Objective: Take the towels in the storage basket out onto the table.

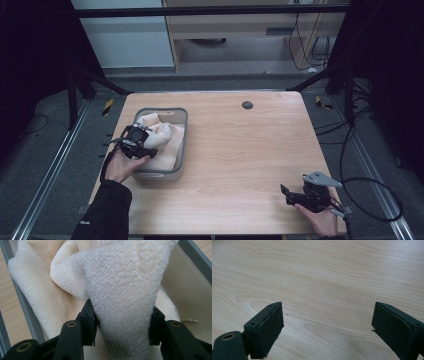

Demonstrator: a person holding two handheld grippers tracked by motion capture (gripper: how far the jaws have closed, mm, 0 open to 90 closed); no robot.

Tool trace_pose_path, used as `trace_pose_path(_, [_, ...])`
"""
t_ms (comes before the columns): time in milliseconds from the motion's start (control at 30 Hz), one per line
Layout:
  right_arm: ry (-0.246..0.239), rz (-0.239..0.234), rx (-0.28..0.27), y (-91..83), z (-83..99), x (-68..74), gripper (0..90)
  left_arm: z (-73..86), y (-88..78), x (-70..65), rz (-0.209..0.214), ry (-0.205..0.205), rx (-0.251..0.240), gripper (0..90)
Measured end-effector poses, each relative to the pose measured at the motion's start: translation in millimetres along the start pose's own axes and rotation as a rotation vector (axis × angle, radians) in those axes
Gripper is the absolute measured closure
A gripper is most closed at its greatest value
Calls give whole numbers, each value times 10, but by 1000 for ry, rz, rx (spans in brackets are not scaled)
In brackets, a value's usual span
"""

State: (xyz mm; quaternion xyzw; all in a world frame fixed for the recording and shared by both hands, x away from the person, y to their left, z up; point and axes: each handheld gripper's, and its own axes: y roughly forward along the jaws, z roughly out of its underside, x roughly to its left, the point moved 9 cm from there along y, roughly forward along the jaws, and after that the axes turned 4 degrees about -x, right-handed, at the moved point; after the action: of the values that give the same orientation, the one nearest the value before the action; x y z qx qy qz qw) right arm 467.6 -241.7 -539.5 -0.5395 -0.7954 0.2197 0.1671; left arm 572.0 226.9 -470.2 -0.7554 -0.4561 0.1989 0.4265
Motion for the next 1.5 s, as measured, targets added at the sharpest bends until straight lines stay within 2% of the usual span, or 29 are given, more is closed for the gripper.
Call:
trace_pose_path(200, [-2,-1,2,2,1,1,103,-11,-21,4,-7,7,22,610])
trace_pose_path(433, [-9,-1,-1,6,0,-3,103,-46,-62,0,-16,8,20,628])
trace_pose_path(633, [-18,2,0,7,2,-8,103,-121,-196,-1,-17,13,-14,639])
trace_pose_path(767, [-17,3,1,8,3,-6,103,-221,-365,-9,-18,11,-74,646])
trace_pose_path(833, [-17,2,1,8,3,-6,103,-240,-402,-8,-18,12,-83,649])
trace_pose_path(1067, [-15,0,4,5,4,-2,103,-389,-694,1,-18,-1,-172,659])
trace_pose_path(1500, [-12,0,6,4,6,2,103,-561,-1103,-38,-9,12,-254,662])
